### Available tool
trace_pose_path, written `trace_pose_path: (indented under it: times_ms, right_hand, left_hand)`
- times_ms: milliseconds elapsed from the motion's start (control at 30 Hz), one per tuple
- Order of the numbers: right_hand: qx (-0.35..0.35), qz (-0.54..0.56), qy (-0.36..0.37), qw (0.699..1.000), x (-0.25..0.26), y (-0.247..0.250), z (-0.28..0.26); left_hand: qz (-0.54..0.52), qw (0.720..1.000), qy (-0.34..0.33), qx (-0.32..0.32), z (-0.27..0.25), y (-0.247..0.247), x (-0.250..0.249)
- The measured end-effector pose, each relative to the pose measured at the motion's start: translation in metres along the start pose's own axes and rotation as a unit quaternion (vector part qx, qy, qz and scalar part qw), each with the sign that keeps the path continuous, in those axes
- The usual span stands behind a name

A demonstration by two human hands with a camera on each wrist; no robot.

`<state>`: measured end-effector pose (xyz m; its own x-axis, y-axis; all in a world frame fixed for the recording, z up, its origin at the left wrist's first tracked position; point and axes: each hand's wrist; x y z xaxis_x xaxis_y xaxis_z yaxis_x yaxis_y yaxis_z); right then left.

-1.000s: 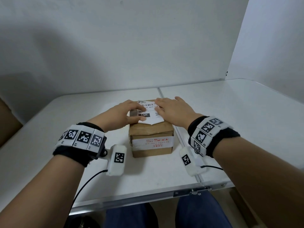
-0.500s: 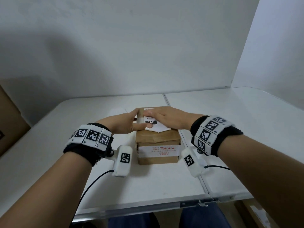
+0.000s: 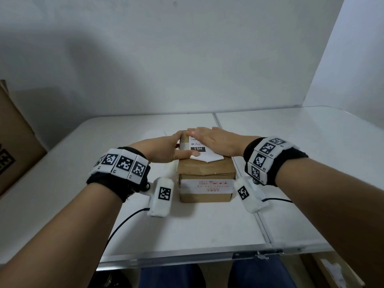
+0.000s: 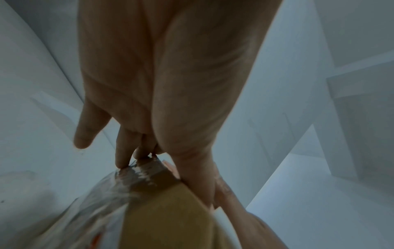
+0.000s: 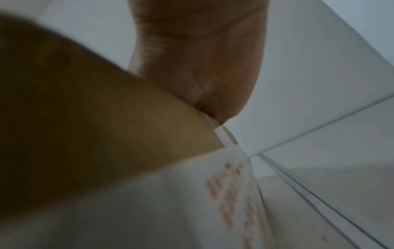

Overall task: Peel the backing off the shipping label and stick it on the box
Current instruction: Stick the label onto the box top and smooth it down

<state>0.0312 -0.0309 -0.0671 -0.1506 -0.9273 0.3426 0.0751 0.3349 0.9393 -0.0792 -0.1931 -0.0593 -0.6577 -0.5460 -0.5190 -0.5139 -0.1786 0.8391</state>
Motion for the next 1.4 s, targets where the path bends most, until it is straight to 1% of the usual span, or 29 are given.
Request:
trace_pose_path:
  times_ms: [67,200,367,633,700,800,867,933,1000,1100,1200,1300,1400]
  right_hand:
    - [0.002,-0.006,-0.010,1.000,0.000,0.000,0.000]
    - [0.002,-0.012,-0.021,1.000,-0.001,0.000,0.000]
    - [-0.017,-0.017,-0.020,1.000,-0.005,-0.003,0.004]
    - [-0.024,-0.008,-0.047,0.999,-0.004,0.002,0.006]
    - [-0.030,0.011,-0.052,0.998,-0.004,0.004,0.004]
    - [-0.053,0.094,-0.065,0.992,-0.010,0.007,-0.003]
    - [-0.073,0.129,-0.067,0.987,-0.015,0.007,-0.008]
    - [-0.079,0.149,-0.062,0.984,-0.019,0.005,-0.011]
    - [-0.070,0.143,-0.054,0.986,-0.022,0.002,-0.010]
    - [-0.047,0.126,-0.060,0.989,-0.028,0.001,-0.009]
    - [-0.041,0.115,-0.061,0.991,-0.033,-0.002,-0.009]
    - [-0.044,0.092,-0.056,0.993,-0.033,-0.005,-0.007]
    - [-0.048,0.093,-0.067,0.992,-0.037,-0.006,-0.004]
  left_hand:
    - [-0.013,1.000,-0.004,-0.006,-0.002,0.000,-0.001]
    - [-0.085,0.996,-0.002,-0.007,-0.006,-0.002,-0.003]
    - [-0.158,0.987,0.002,0.010,-0.008,-0.001,-0.004]
    - [-0.185,0.981,0.012,0.059,-0.006,0.005,-0.004]
    - [-0.193,0.979,0.013,0.066,-0.008,0.005,-0.002]
    - [-0.198,0.978,0.017,0.066,-0.008,0.002,0.002]
    - [-0.181,0.981,0.020,0.067,-0.009,0.001,0.002]
    - [-0.144,0.986,0.022,0.082,-0.010,0.001,-0.002]
    - [-0.088,0.991,0.023,0.096,-0.013,0.001,-0.011]
    - [-0.017,0.995,0.015,0.094,-0.012,0.001,-0.020]
    - [0.006,0.995,0.005,0.096,-0.011,-0.001,-0.017]
    - [0.018,0.994,-0.024,0.101,-0.006,-0.007,-0.012]
    - [0.032,0.995,-0.051,0.074,0.000,-0.015,-0.010]
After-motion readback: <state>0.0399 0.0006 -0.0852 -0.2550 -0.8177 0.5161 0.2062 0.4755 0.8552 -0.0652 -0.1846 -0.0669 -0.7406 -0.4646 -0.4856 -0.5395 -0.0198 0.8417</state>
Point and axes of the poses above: each hand's wrist, its own z-axis towards the middle knuckle, its own y-axis out of the back of the hand, x = y × z, and after that the axes turned 7 degrees about -x, right-handed
